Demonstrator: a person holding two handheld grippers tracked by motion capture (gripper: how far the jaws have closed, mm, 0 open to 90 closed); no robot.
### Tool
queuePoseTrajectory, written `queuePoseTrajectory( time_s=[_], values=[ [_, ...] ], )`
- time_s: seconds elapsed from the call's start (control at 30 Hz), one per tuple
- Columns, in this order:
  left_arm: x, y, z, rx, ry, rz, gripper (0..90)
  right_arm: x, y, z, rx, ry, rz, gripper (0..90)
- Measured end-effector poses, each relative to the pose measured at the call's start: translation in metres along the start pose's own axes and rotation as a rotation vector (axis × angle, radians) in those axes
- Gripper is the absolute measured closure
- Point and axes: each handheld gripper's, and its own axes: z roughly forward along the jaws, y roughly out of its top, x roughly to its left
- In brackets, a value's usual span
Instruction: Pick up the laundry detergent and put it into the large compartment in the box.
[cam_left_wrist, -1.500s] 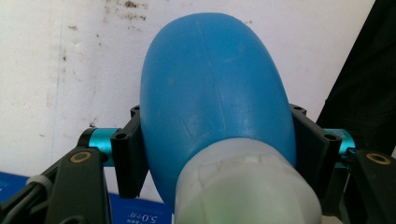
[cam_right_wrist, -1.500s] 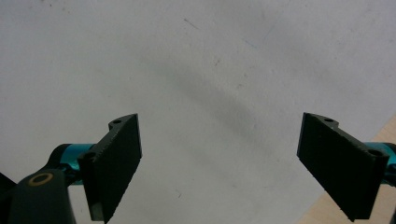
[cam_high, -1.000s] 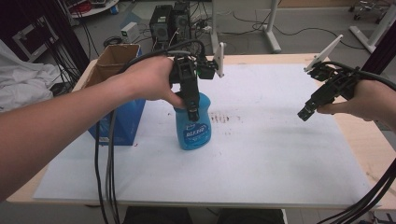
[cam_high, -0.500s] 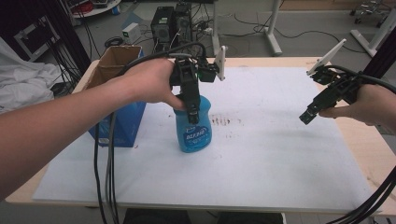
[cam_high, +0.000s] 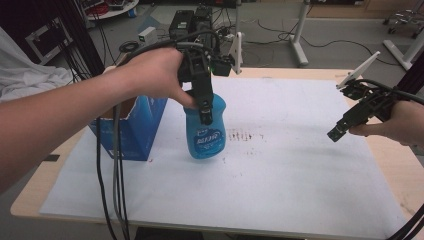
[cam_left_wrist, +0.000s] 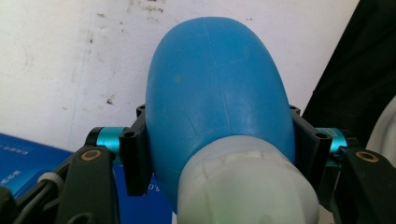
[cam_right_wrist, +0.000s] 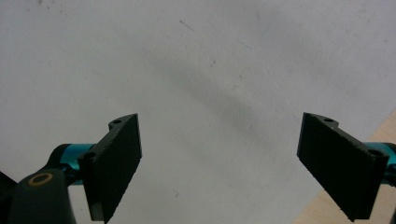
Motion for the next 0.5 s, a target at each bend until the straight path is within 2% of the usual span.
queuePoseTrajectory(
  time_s=[0.03,0.17,0.27,0.3,0.37,0.47,0.5],
  values=[
    [0.000,0.000,0.000,0.000,0.000,0.000,36.4,0.000,0.000,0.000,0.000,0.000,0.000,13.0],
    [0.002,-0.005,-0.022,-0.009,0.006,-0.005,36.4,-0.001,0.002,0.001,-0.002,0.006,0.011,13.0],
    [0.003,-0.007,-0.031,-0.014,0.011,-0.007,36.5,-0.001,0.003,0.000,-0.003,0.007,0.010,13.0],
    [0.004,-0.009,-0.040,-0.023,0.014,-0.014,36.5,-0.001,0.004,0.000,-0.001,0.008,0.009,13.0],
    [0.004,-0.010,-0.044,-0.026,0.014,-0.013,36.5,-0.001,0.004,0.000,-0.002,0.009,0.009,13.1],
    [0.006,-0.015,-0.057,-0.048,0.014,-0.030,36.5,-0.001,0.005,0.000,0.002,0.012,0.007,13.0],
    [0.008,-0.019,-0.066,-0.057,0.017,-0.044,36.5,-0.002,0.005,0.001,0.010,0.012,0.003,13.1]
  ],
)
